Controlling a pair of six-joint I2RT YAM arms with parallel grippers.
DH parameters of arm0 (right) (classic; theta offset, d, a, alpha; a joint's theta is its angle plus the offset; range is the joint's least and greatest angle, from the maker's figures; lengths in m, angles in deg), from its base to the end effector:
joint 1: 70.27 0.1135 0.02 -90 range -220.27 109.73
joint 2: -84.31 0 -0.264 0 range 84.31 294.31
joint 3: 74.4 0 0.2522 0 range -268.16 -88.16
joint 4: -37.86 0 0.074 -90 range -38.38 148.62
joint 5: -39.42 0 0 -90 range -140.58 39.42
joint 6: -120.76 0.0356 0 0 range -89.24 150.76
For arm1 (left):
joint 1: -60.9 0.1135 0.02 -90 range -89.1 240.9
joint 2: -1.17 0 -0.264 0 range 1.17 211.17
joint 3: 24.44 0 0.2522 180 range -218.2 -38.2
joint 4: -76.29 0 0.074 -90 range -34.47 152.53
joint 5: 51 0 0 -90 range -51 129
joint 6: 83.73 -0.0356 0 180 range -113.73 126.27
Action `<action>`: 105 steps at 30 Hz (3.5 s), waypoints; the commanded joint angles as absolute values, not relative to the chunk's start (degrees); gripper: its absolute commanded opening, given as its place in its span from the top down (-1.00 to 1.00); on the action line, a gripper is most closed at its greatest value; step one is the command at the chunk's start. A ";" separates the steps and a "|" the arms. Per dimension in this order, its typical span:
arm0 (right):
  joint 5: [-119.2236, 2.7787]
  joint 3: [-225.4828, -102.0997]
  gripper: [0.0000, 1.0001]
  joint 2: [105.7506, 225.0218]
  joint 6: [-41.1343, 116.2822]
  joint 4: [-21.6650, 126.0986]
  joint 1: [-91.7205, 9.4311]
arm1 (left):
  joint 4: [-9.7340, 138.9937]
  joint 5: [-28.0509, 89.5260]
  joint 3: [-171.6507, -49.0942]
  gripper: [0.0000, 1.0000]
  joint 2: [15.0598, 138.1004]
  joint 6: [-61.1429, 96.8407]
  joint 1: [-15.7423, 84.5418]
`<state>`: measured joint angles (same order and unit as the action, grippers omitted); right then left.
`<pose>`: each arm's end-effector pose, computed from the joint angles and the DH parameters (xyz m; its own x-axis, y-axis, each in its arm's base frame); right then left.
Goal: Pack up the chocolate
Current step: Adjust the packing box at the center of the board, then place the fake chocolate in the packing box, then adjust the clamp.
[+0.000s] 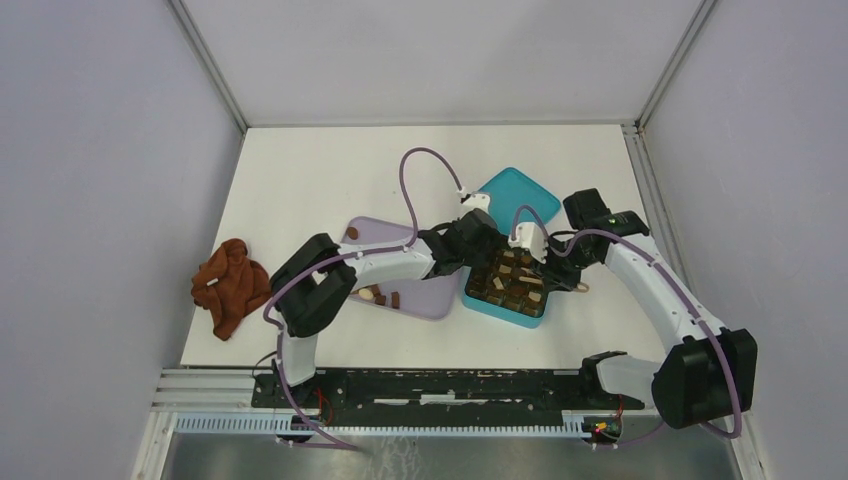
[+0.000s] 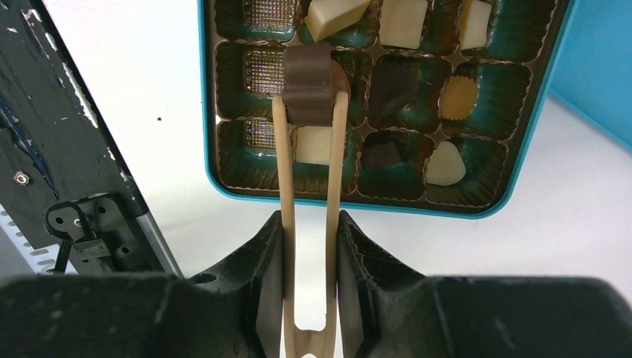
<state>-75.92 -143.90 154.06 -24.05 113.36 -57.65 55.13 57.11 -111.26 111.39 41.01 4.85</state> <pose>0.1986 0.0601 0.2572 -0.2997 -0.8240 -0.4809 -0.9460 0.3219 0.0379 0.2435 -0.3418 0.1854 -0.7008 0.0711 -0.7098 0.3230 0.9188 -0.2268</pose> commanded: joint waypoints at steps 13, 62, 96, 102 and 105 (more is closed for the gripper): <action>-72.17 -142.15 0.62 156.25 -24.58 111.03 -49.93 | 41.85 72.36 -111.13 -0.24 93.63 42.86 5.45; -62.93 -169.77 0.29 176.83 -11.49 106.64 -31.89 | 28.25 87.44 -94.97 -0.50 53.00 53.07 5.45; -95.80 -182.20 0.29 177.16 5.35 96.72 -36.09 | 76.41 72.89 -80.11 -0.60 54.94 75.40 6.57; -97.88 -181.94 0.29 176.45 6.54 95.52 -36.24 | 69.67 76.97 -83.59 -0.33 57.27 79.37 6.63; -98.60 -181.70 0.29 176.17 7.58 94.42 -36.19 | 67.96 77.84 -84.51 -0.32 58.24 80.78 6.75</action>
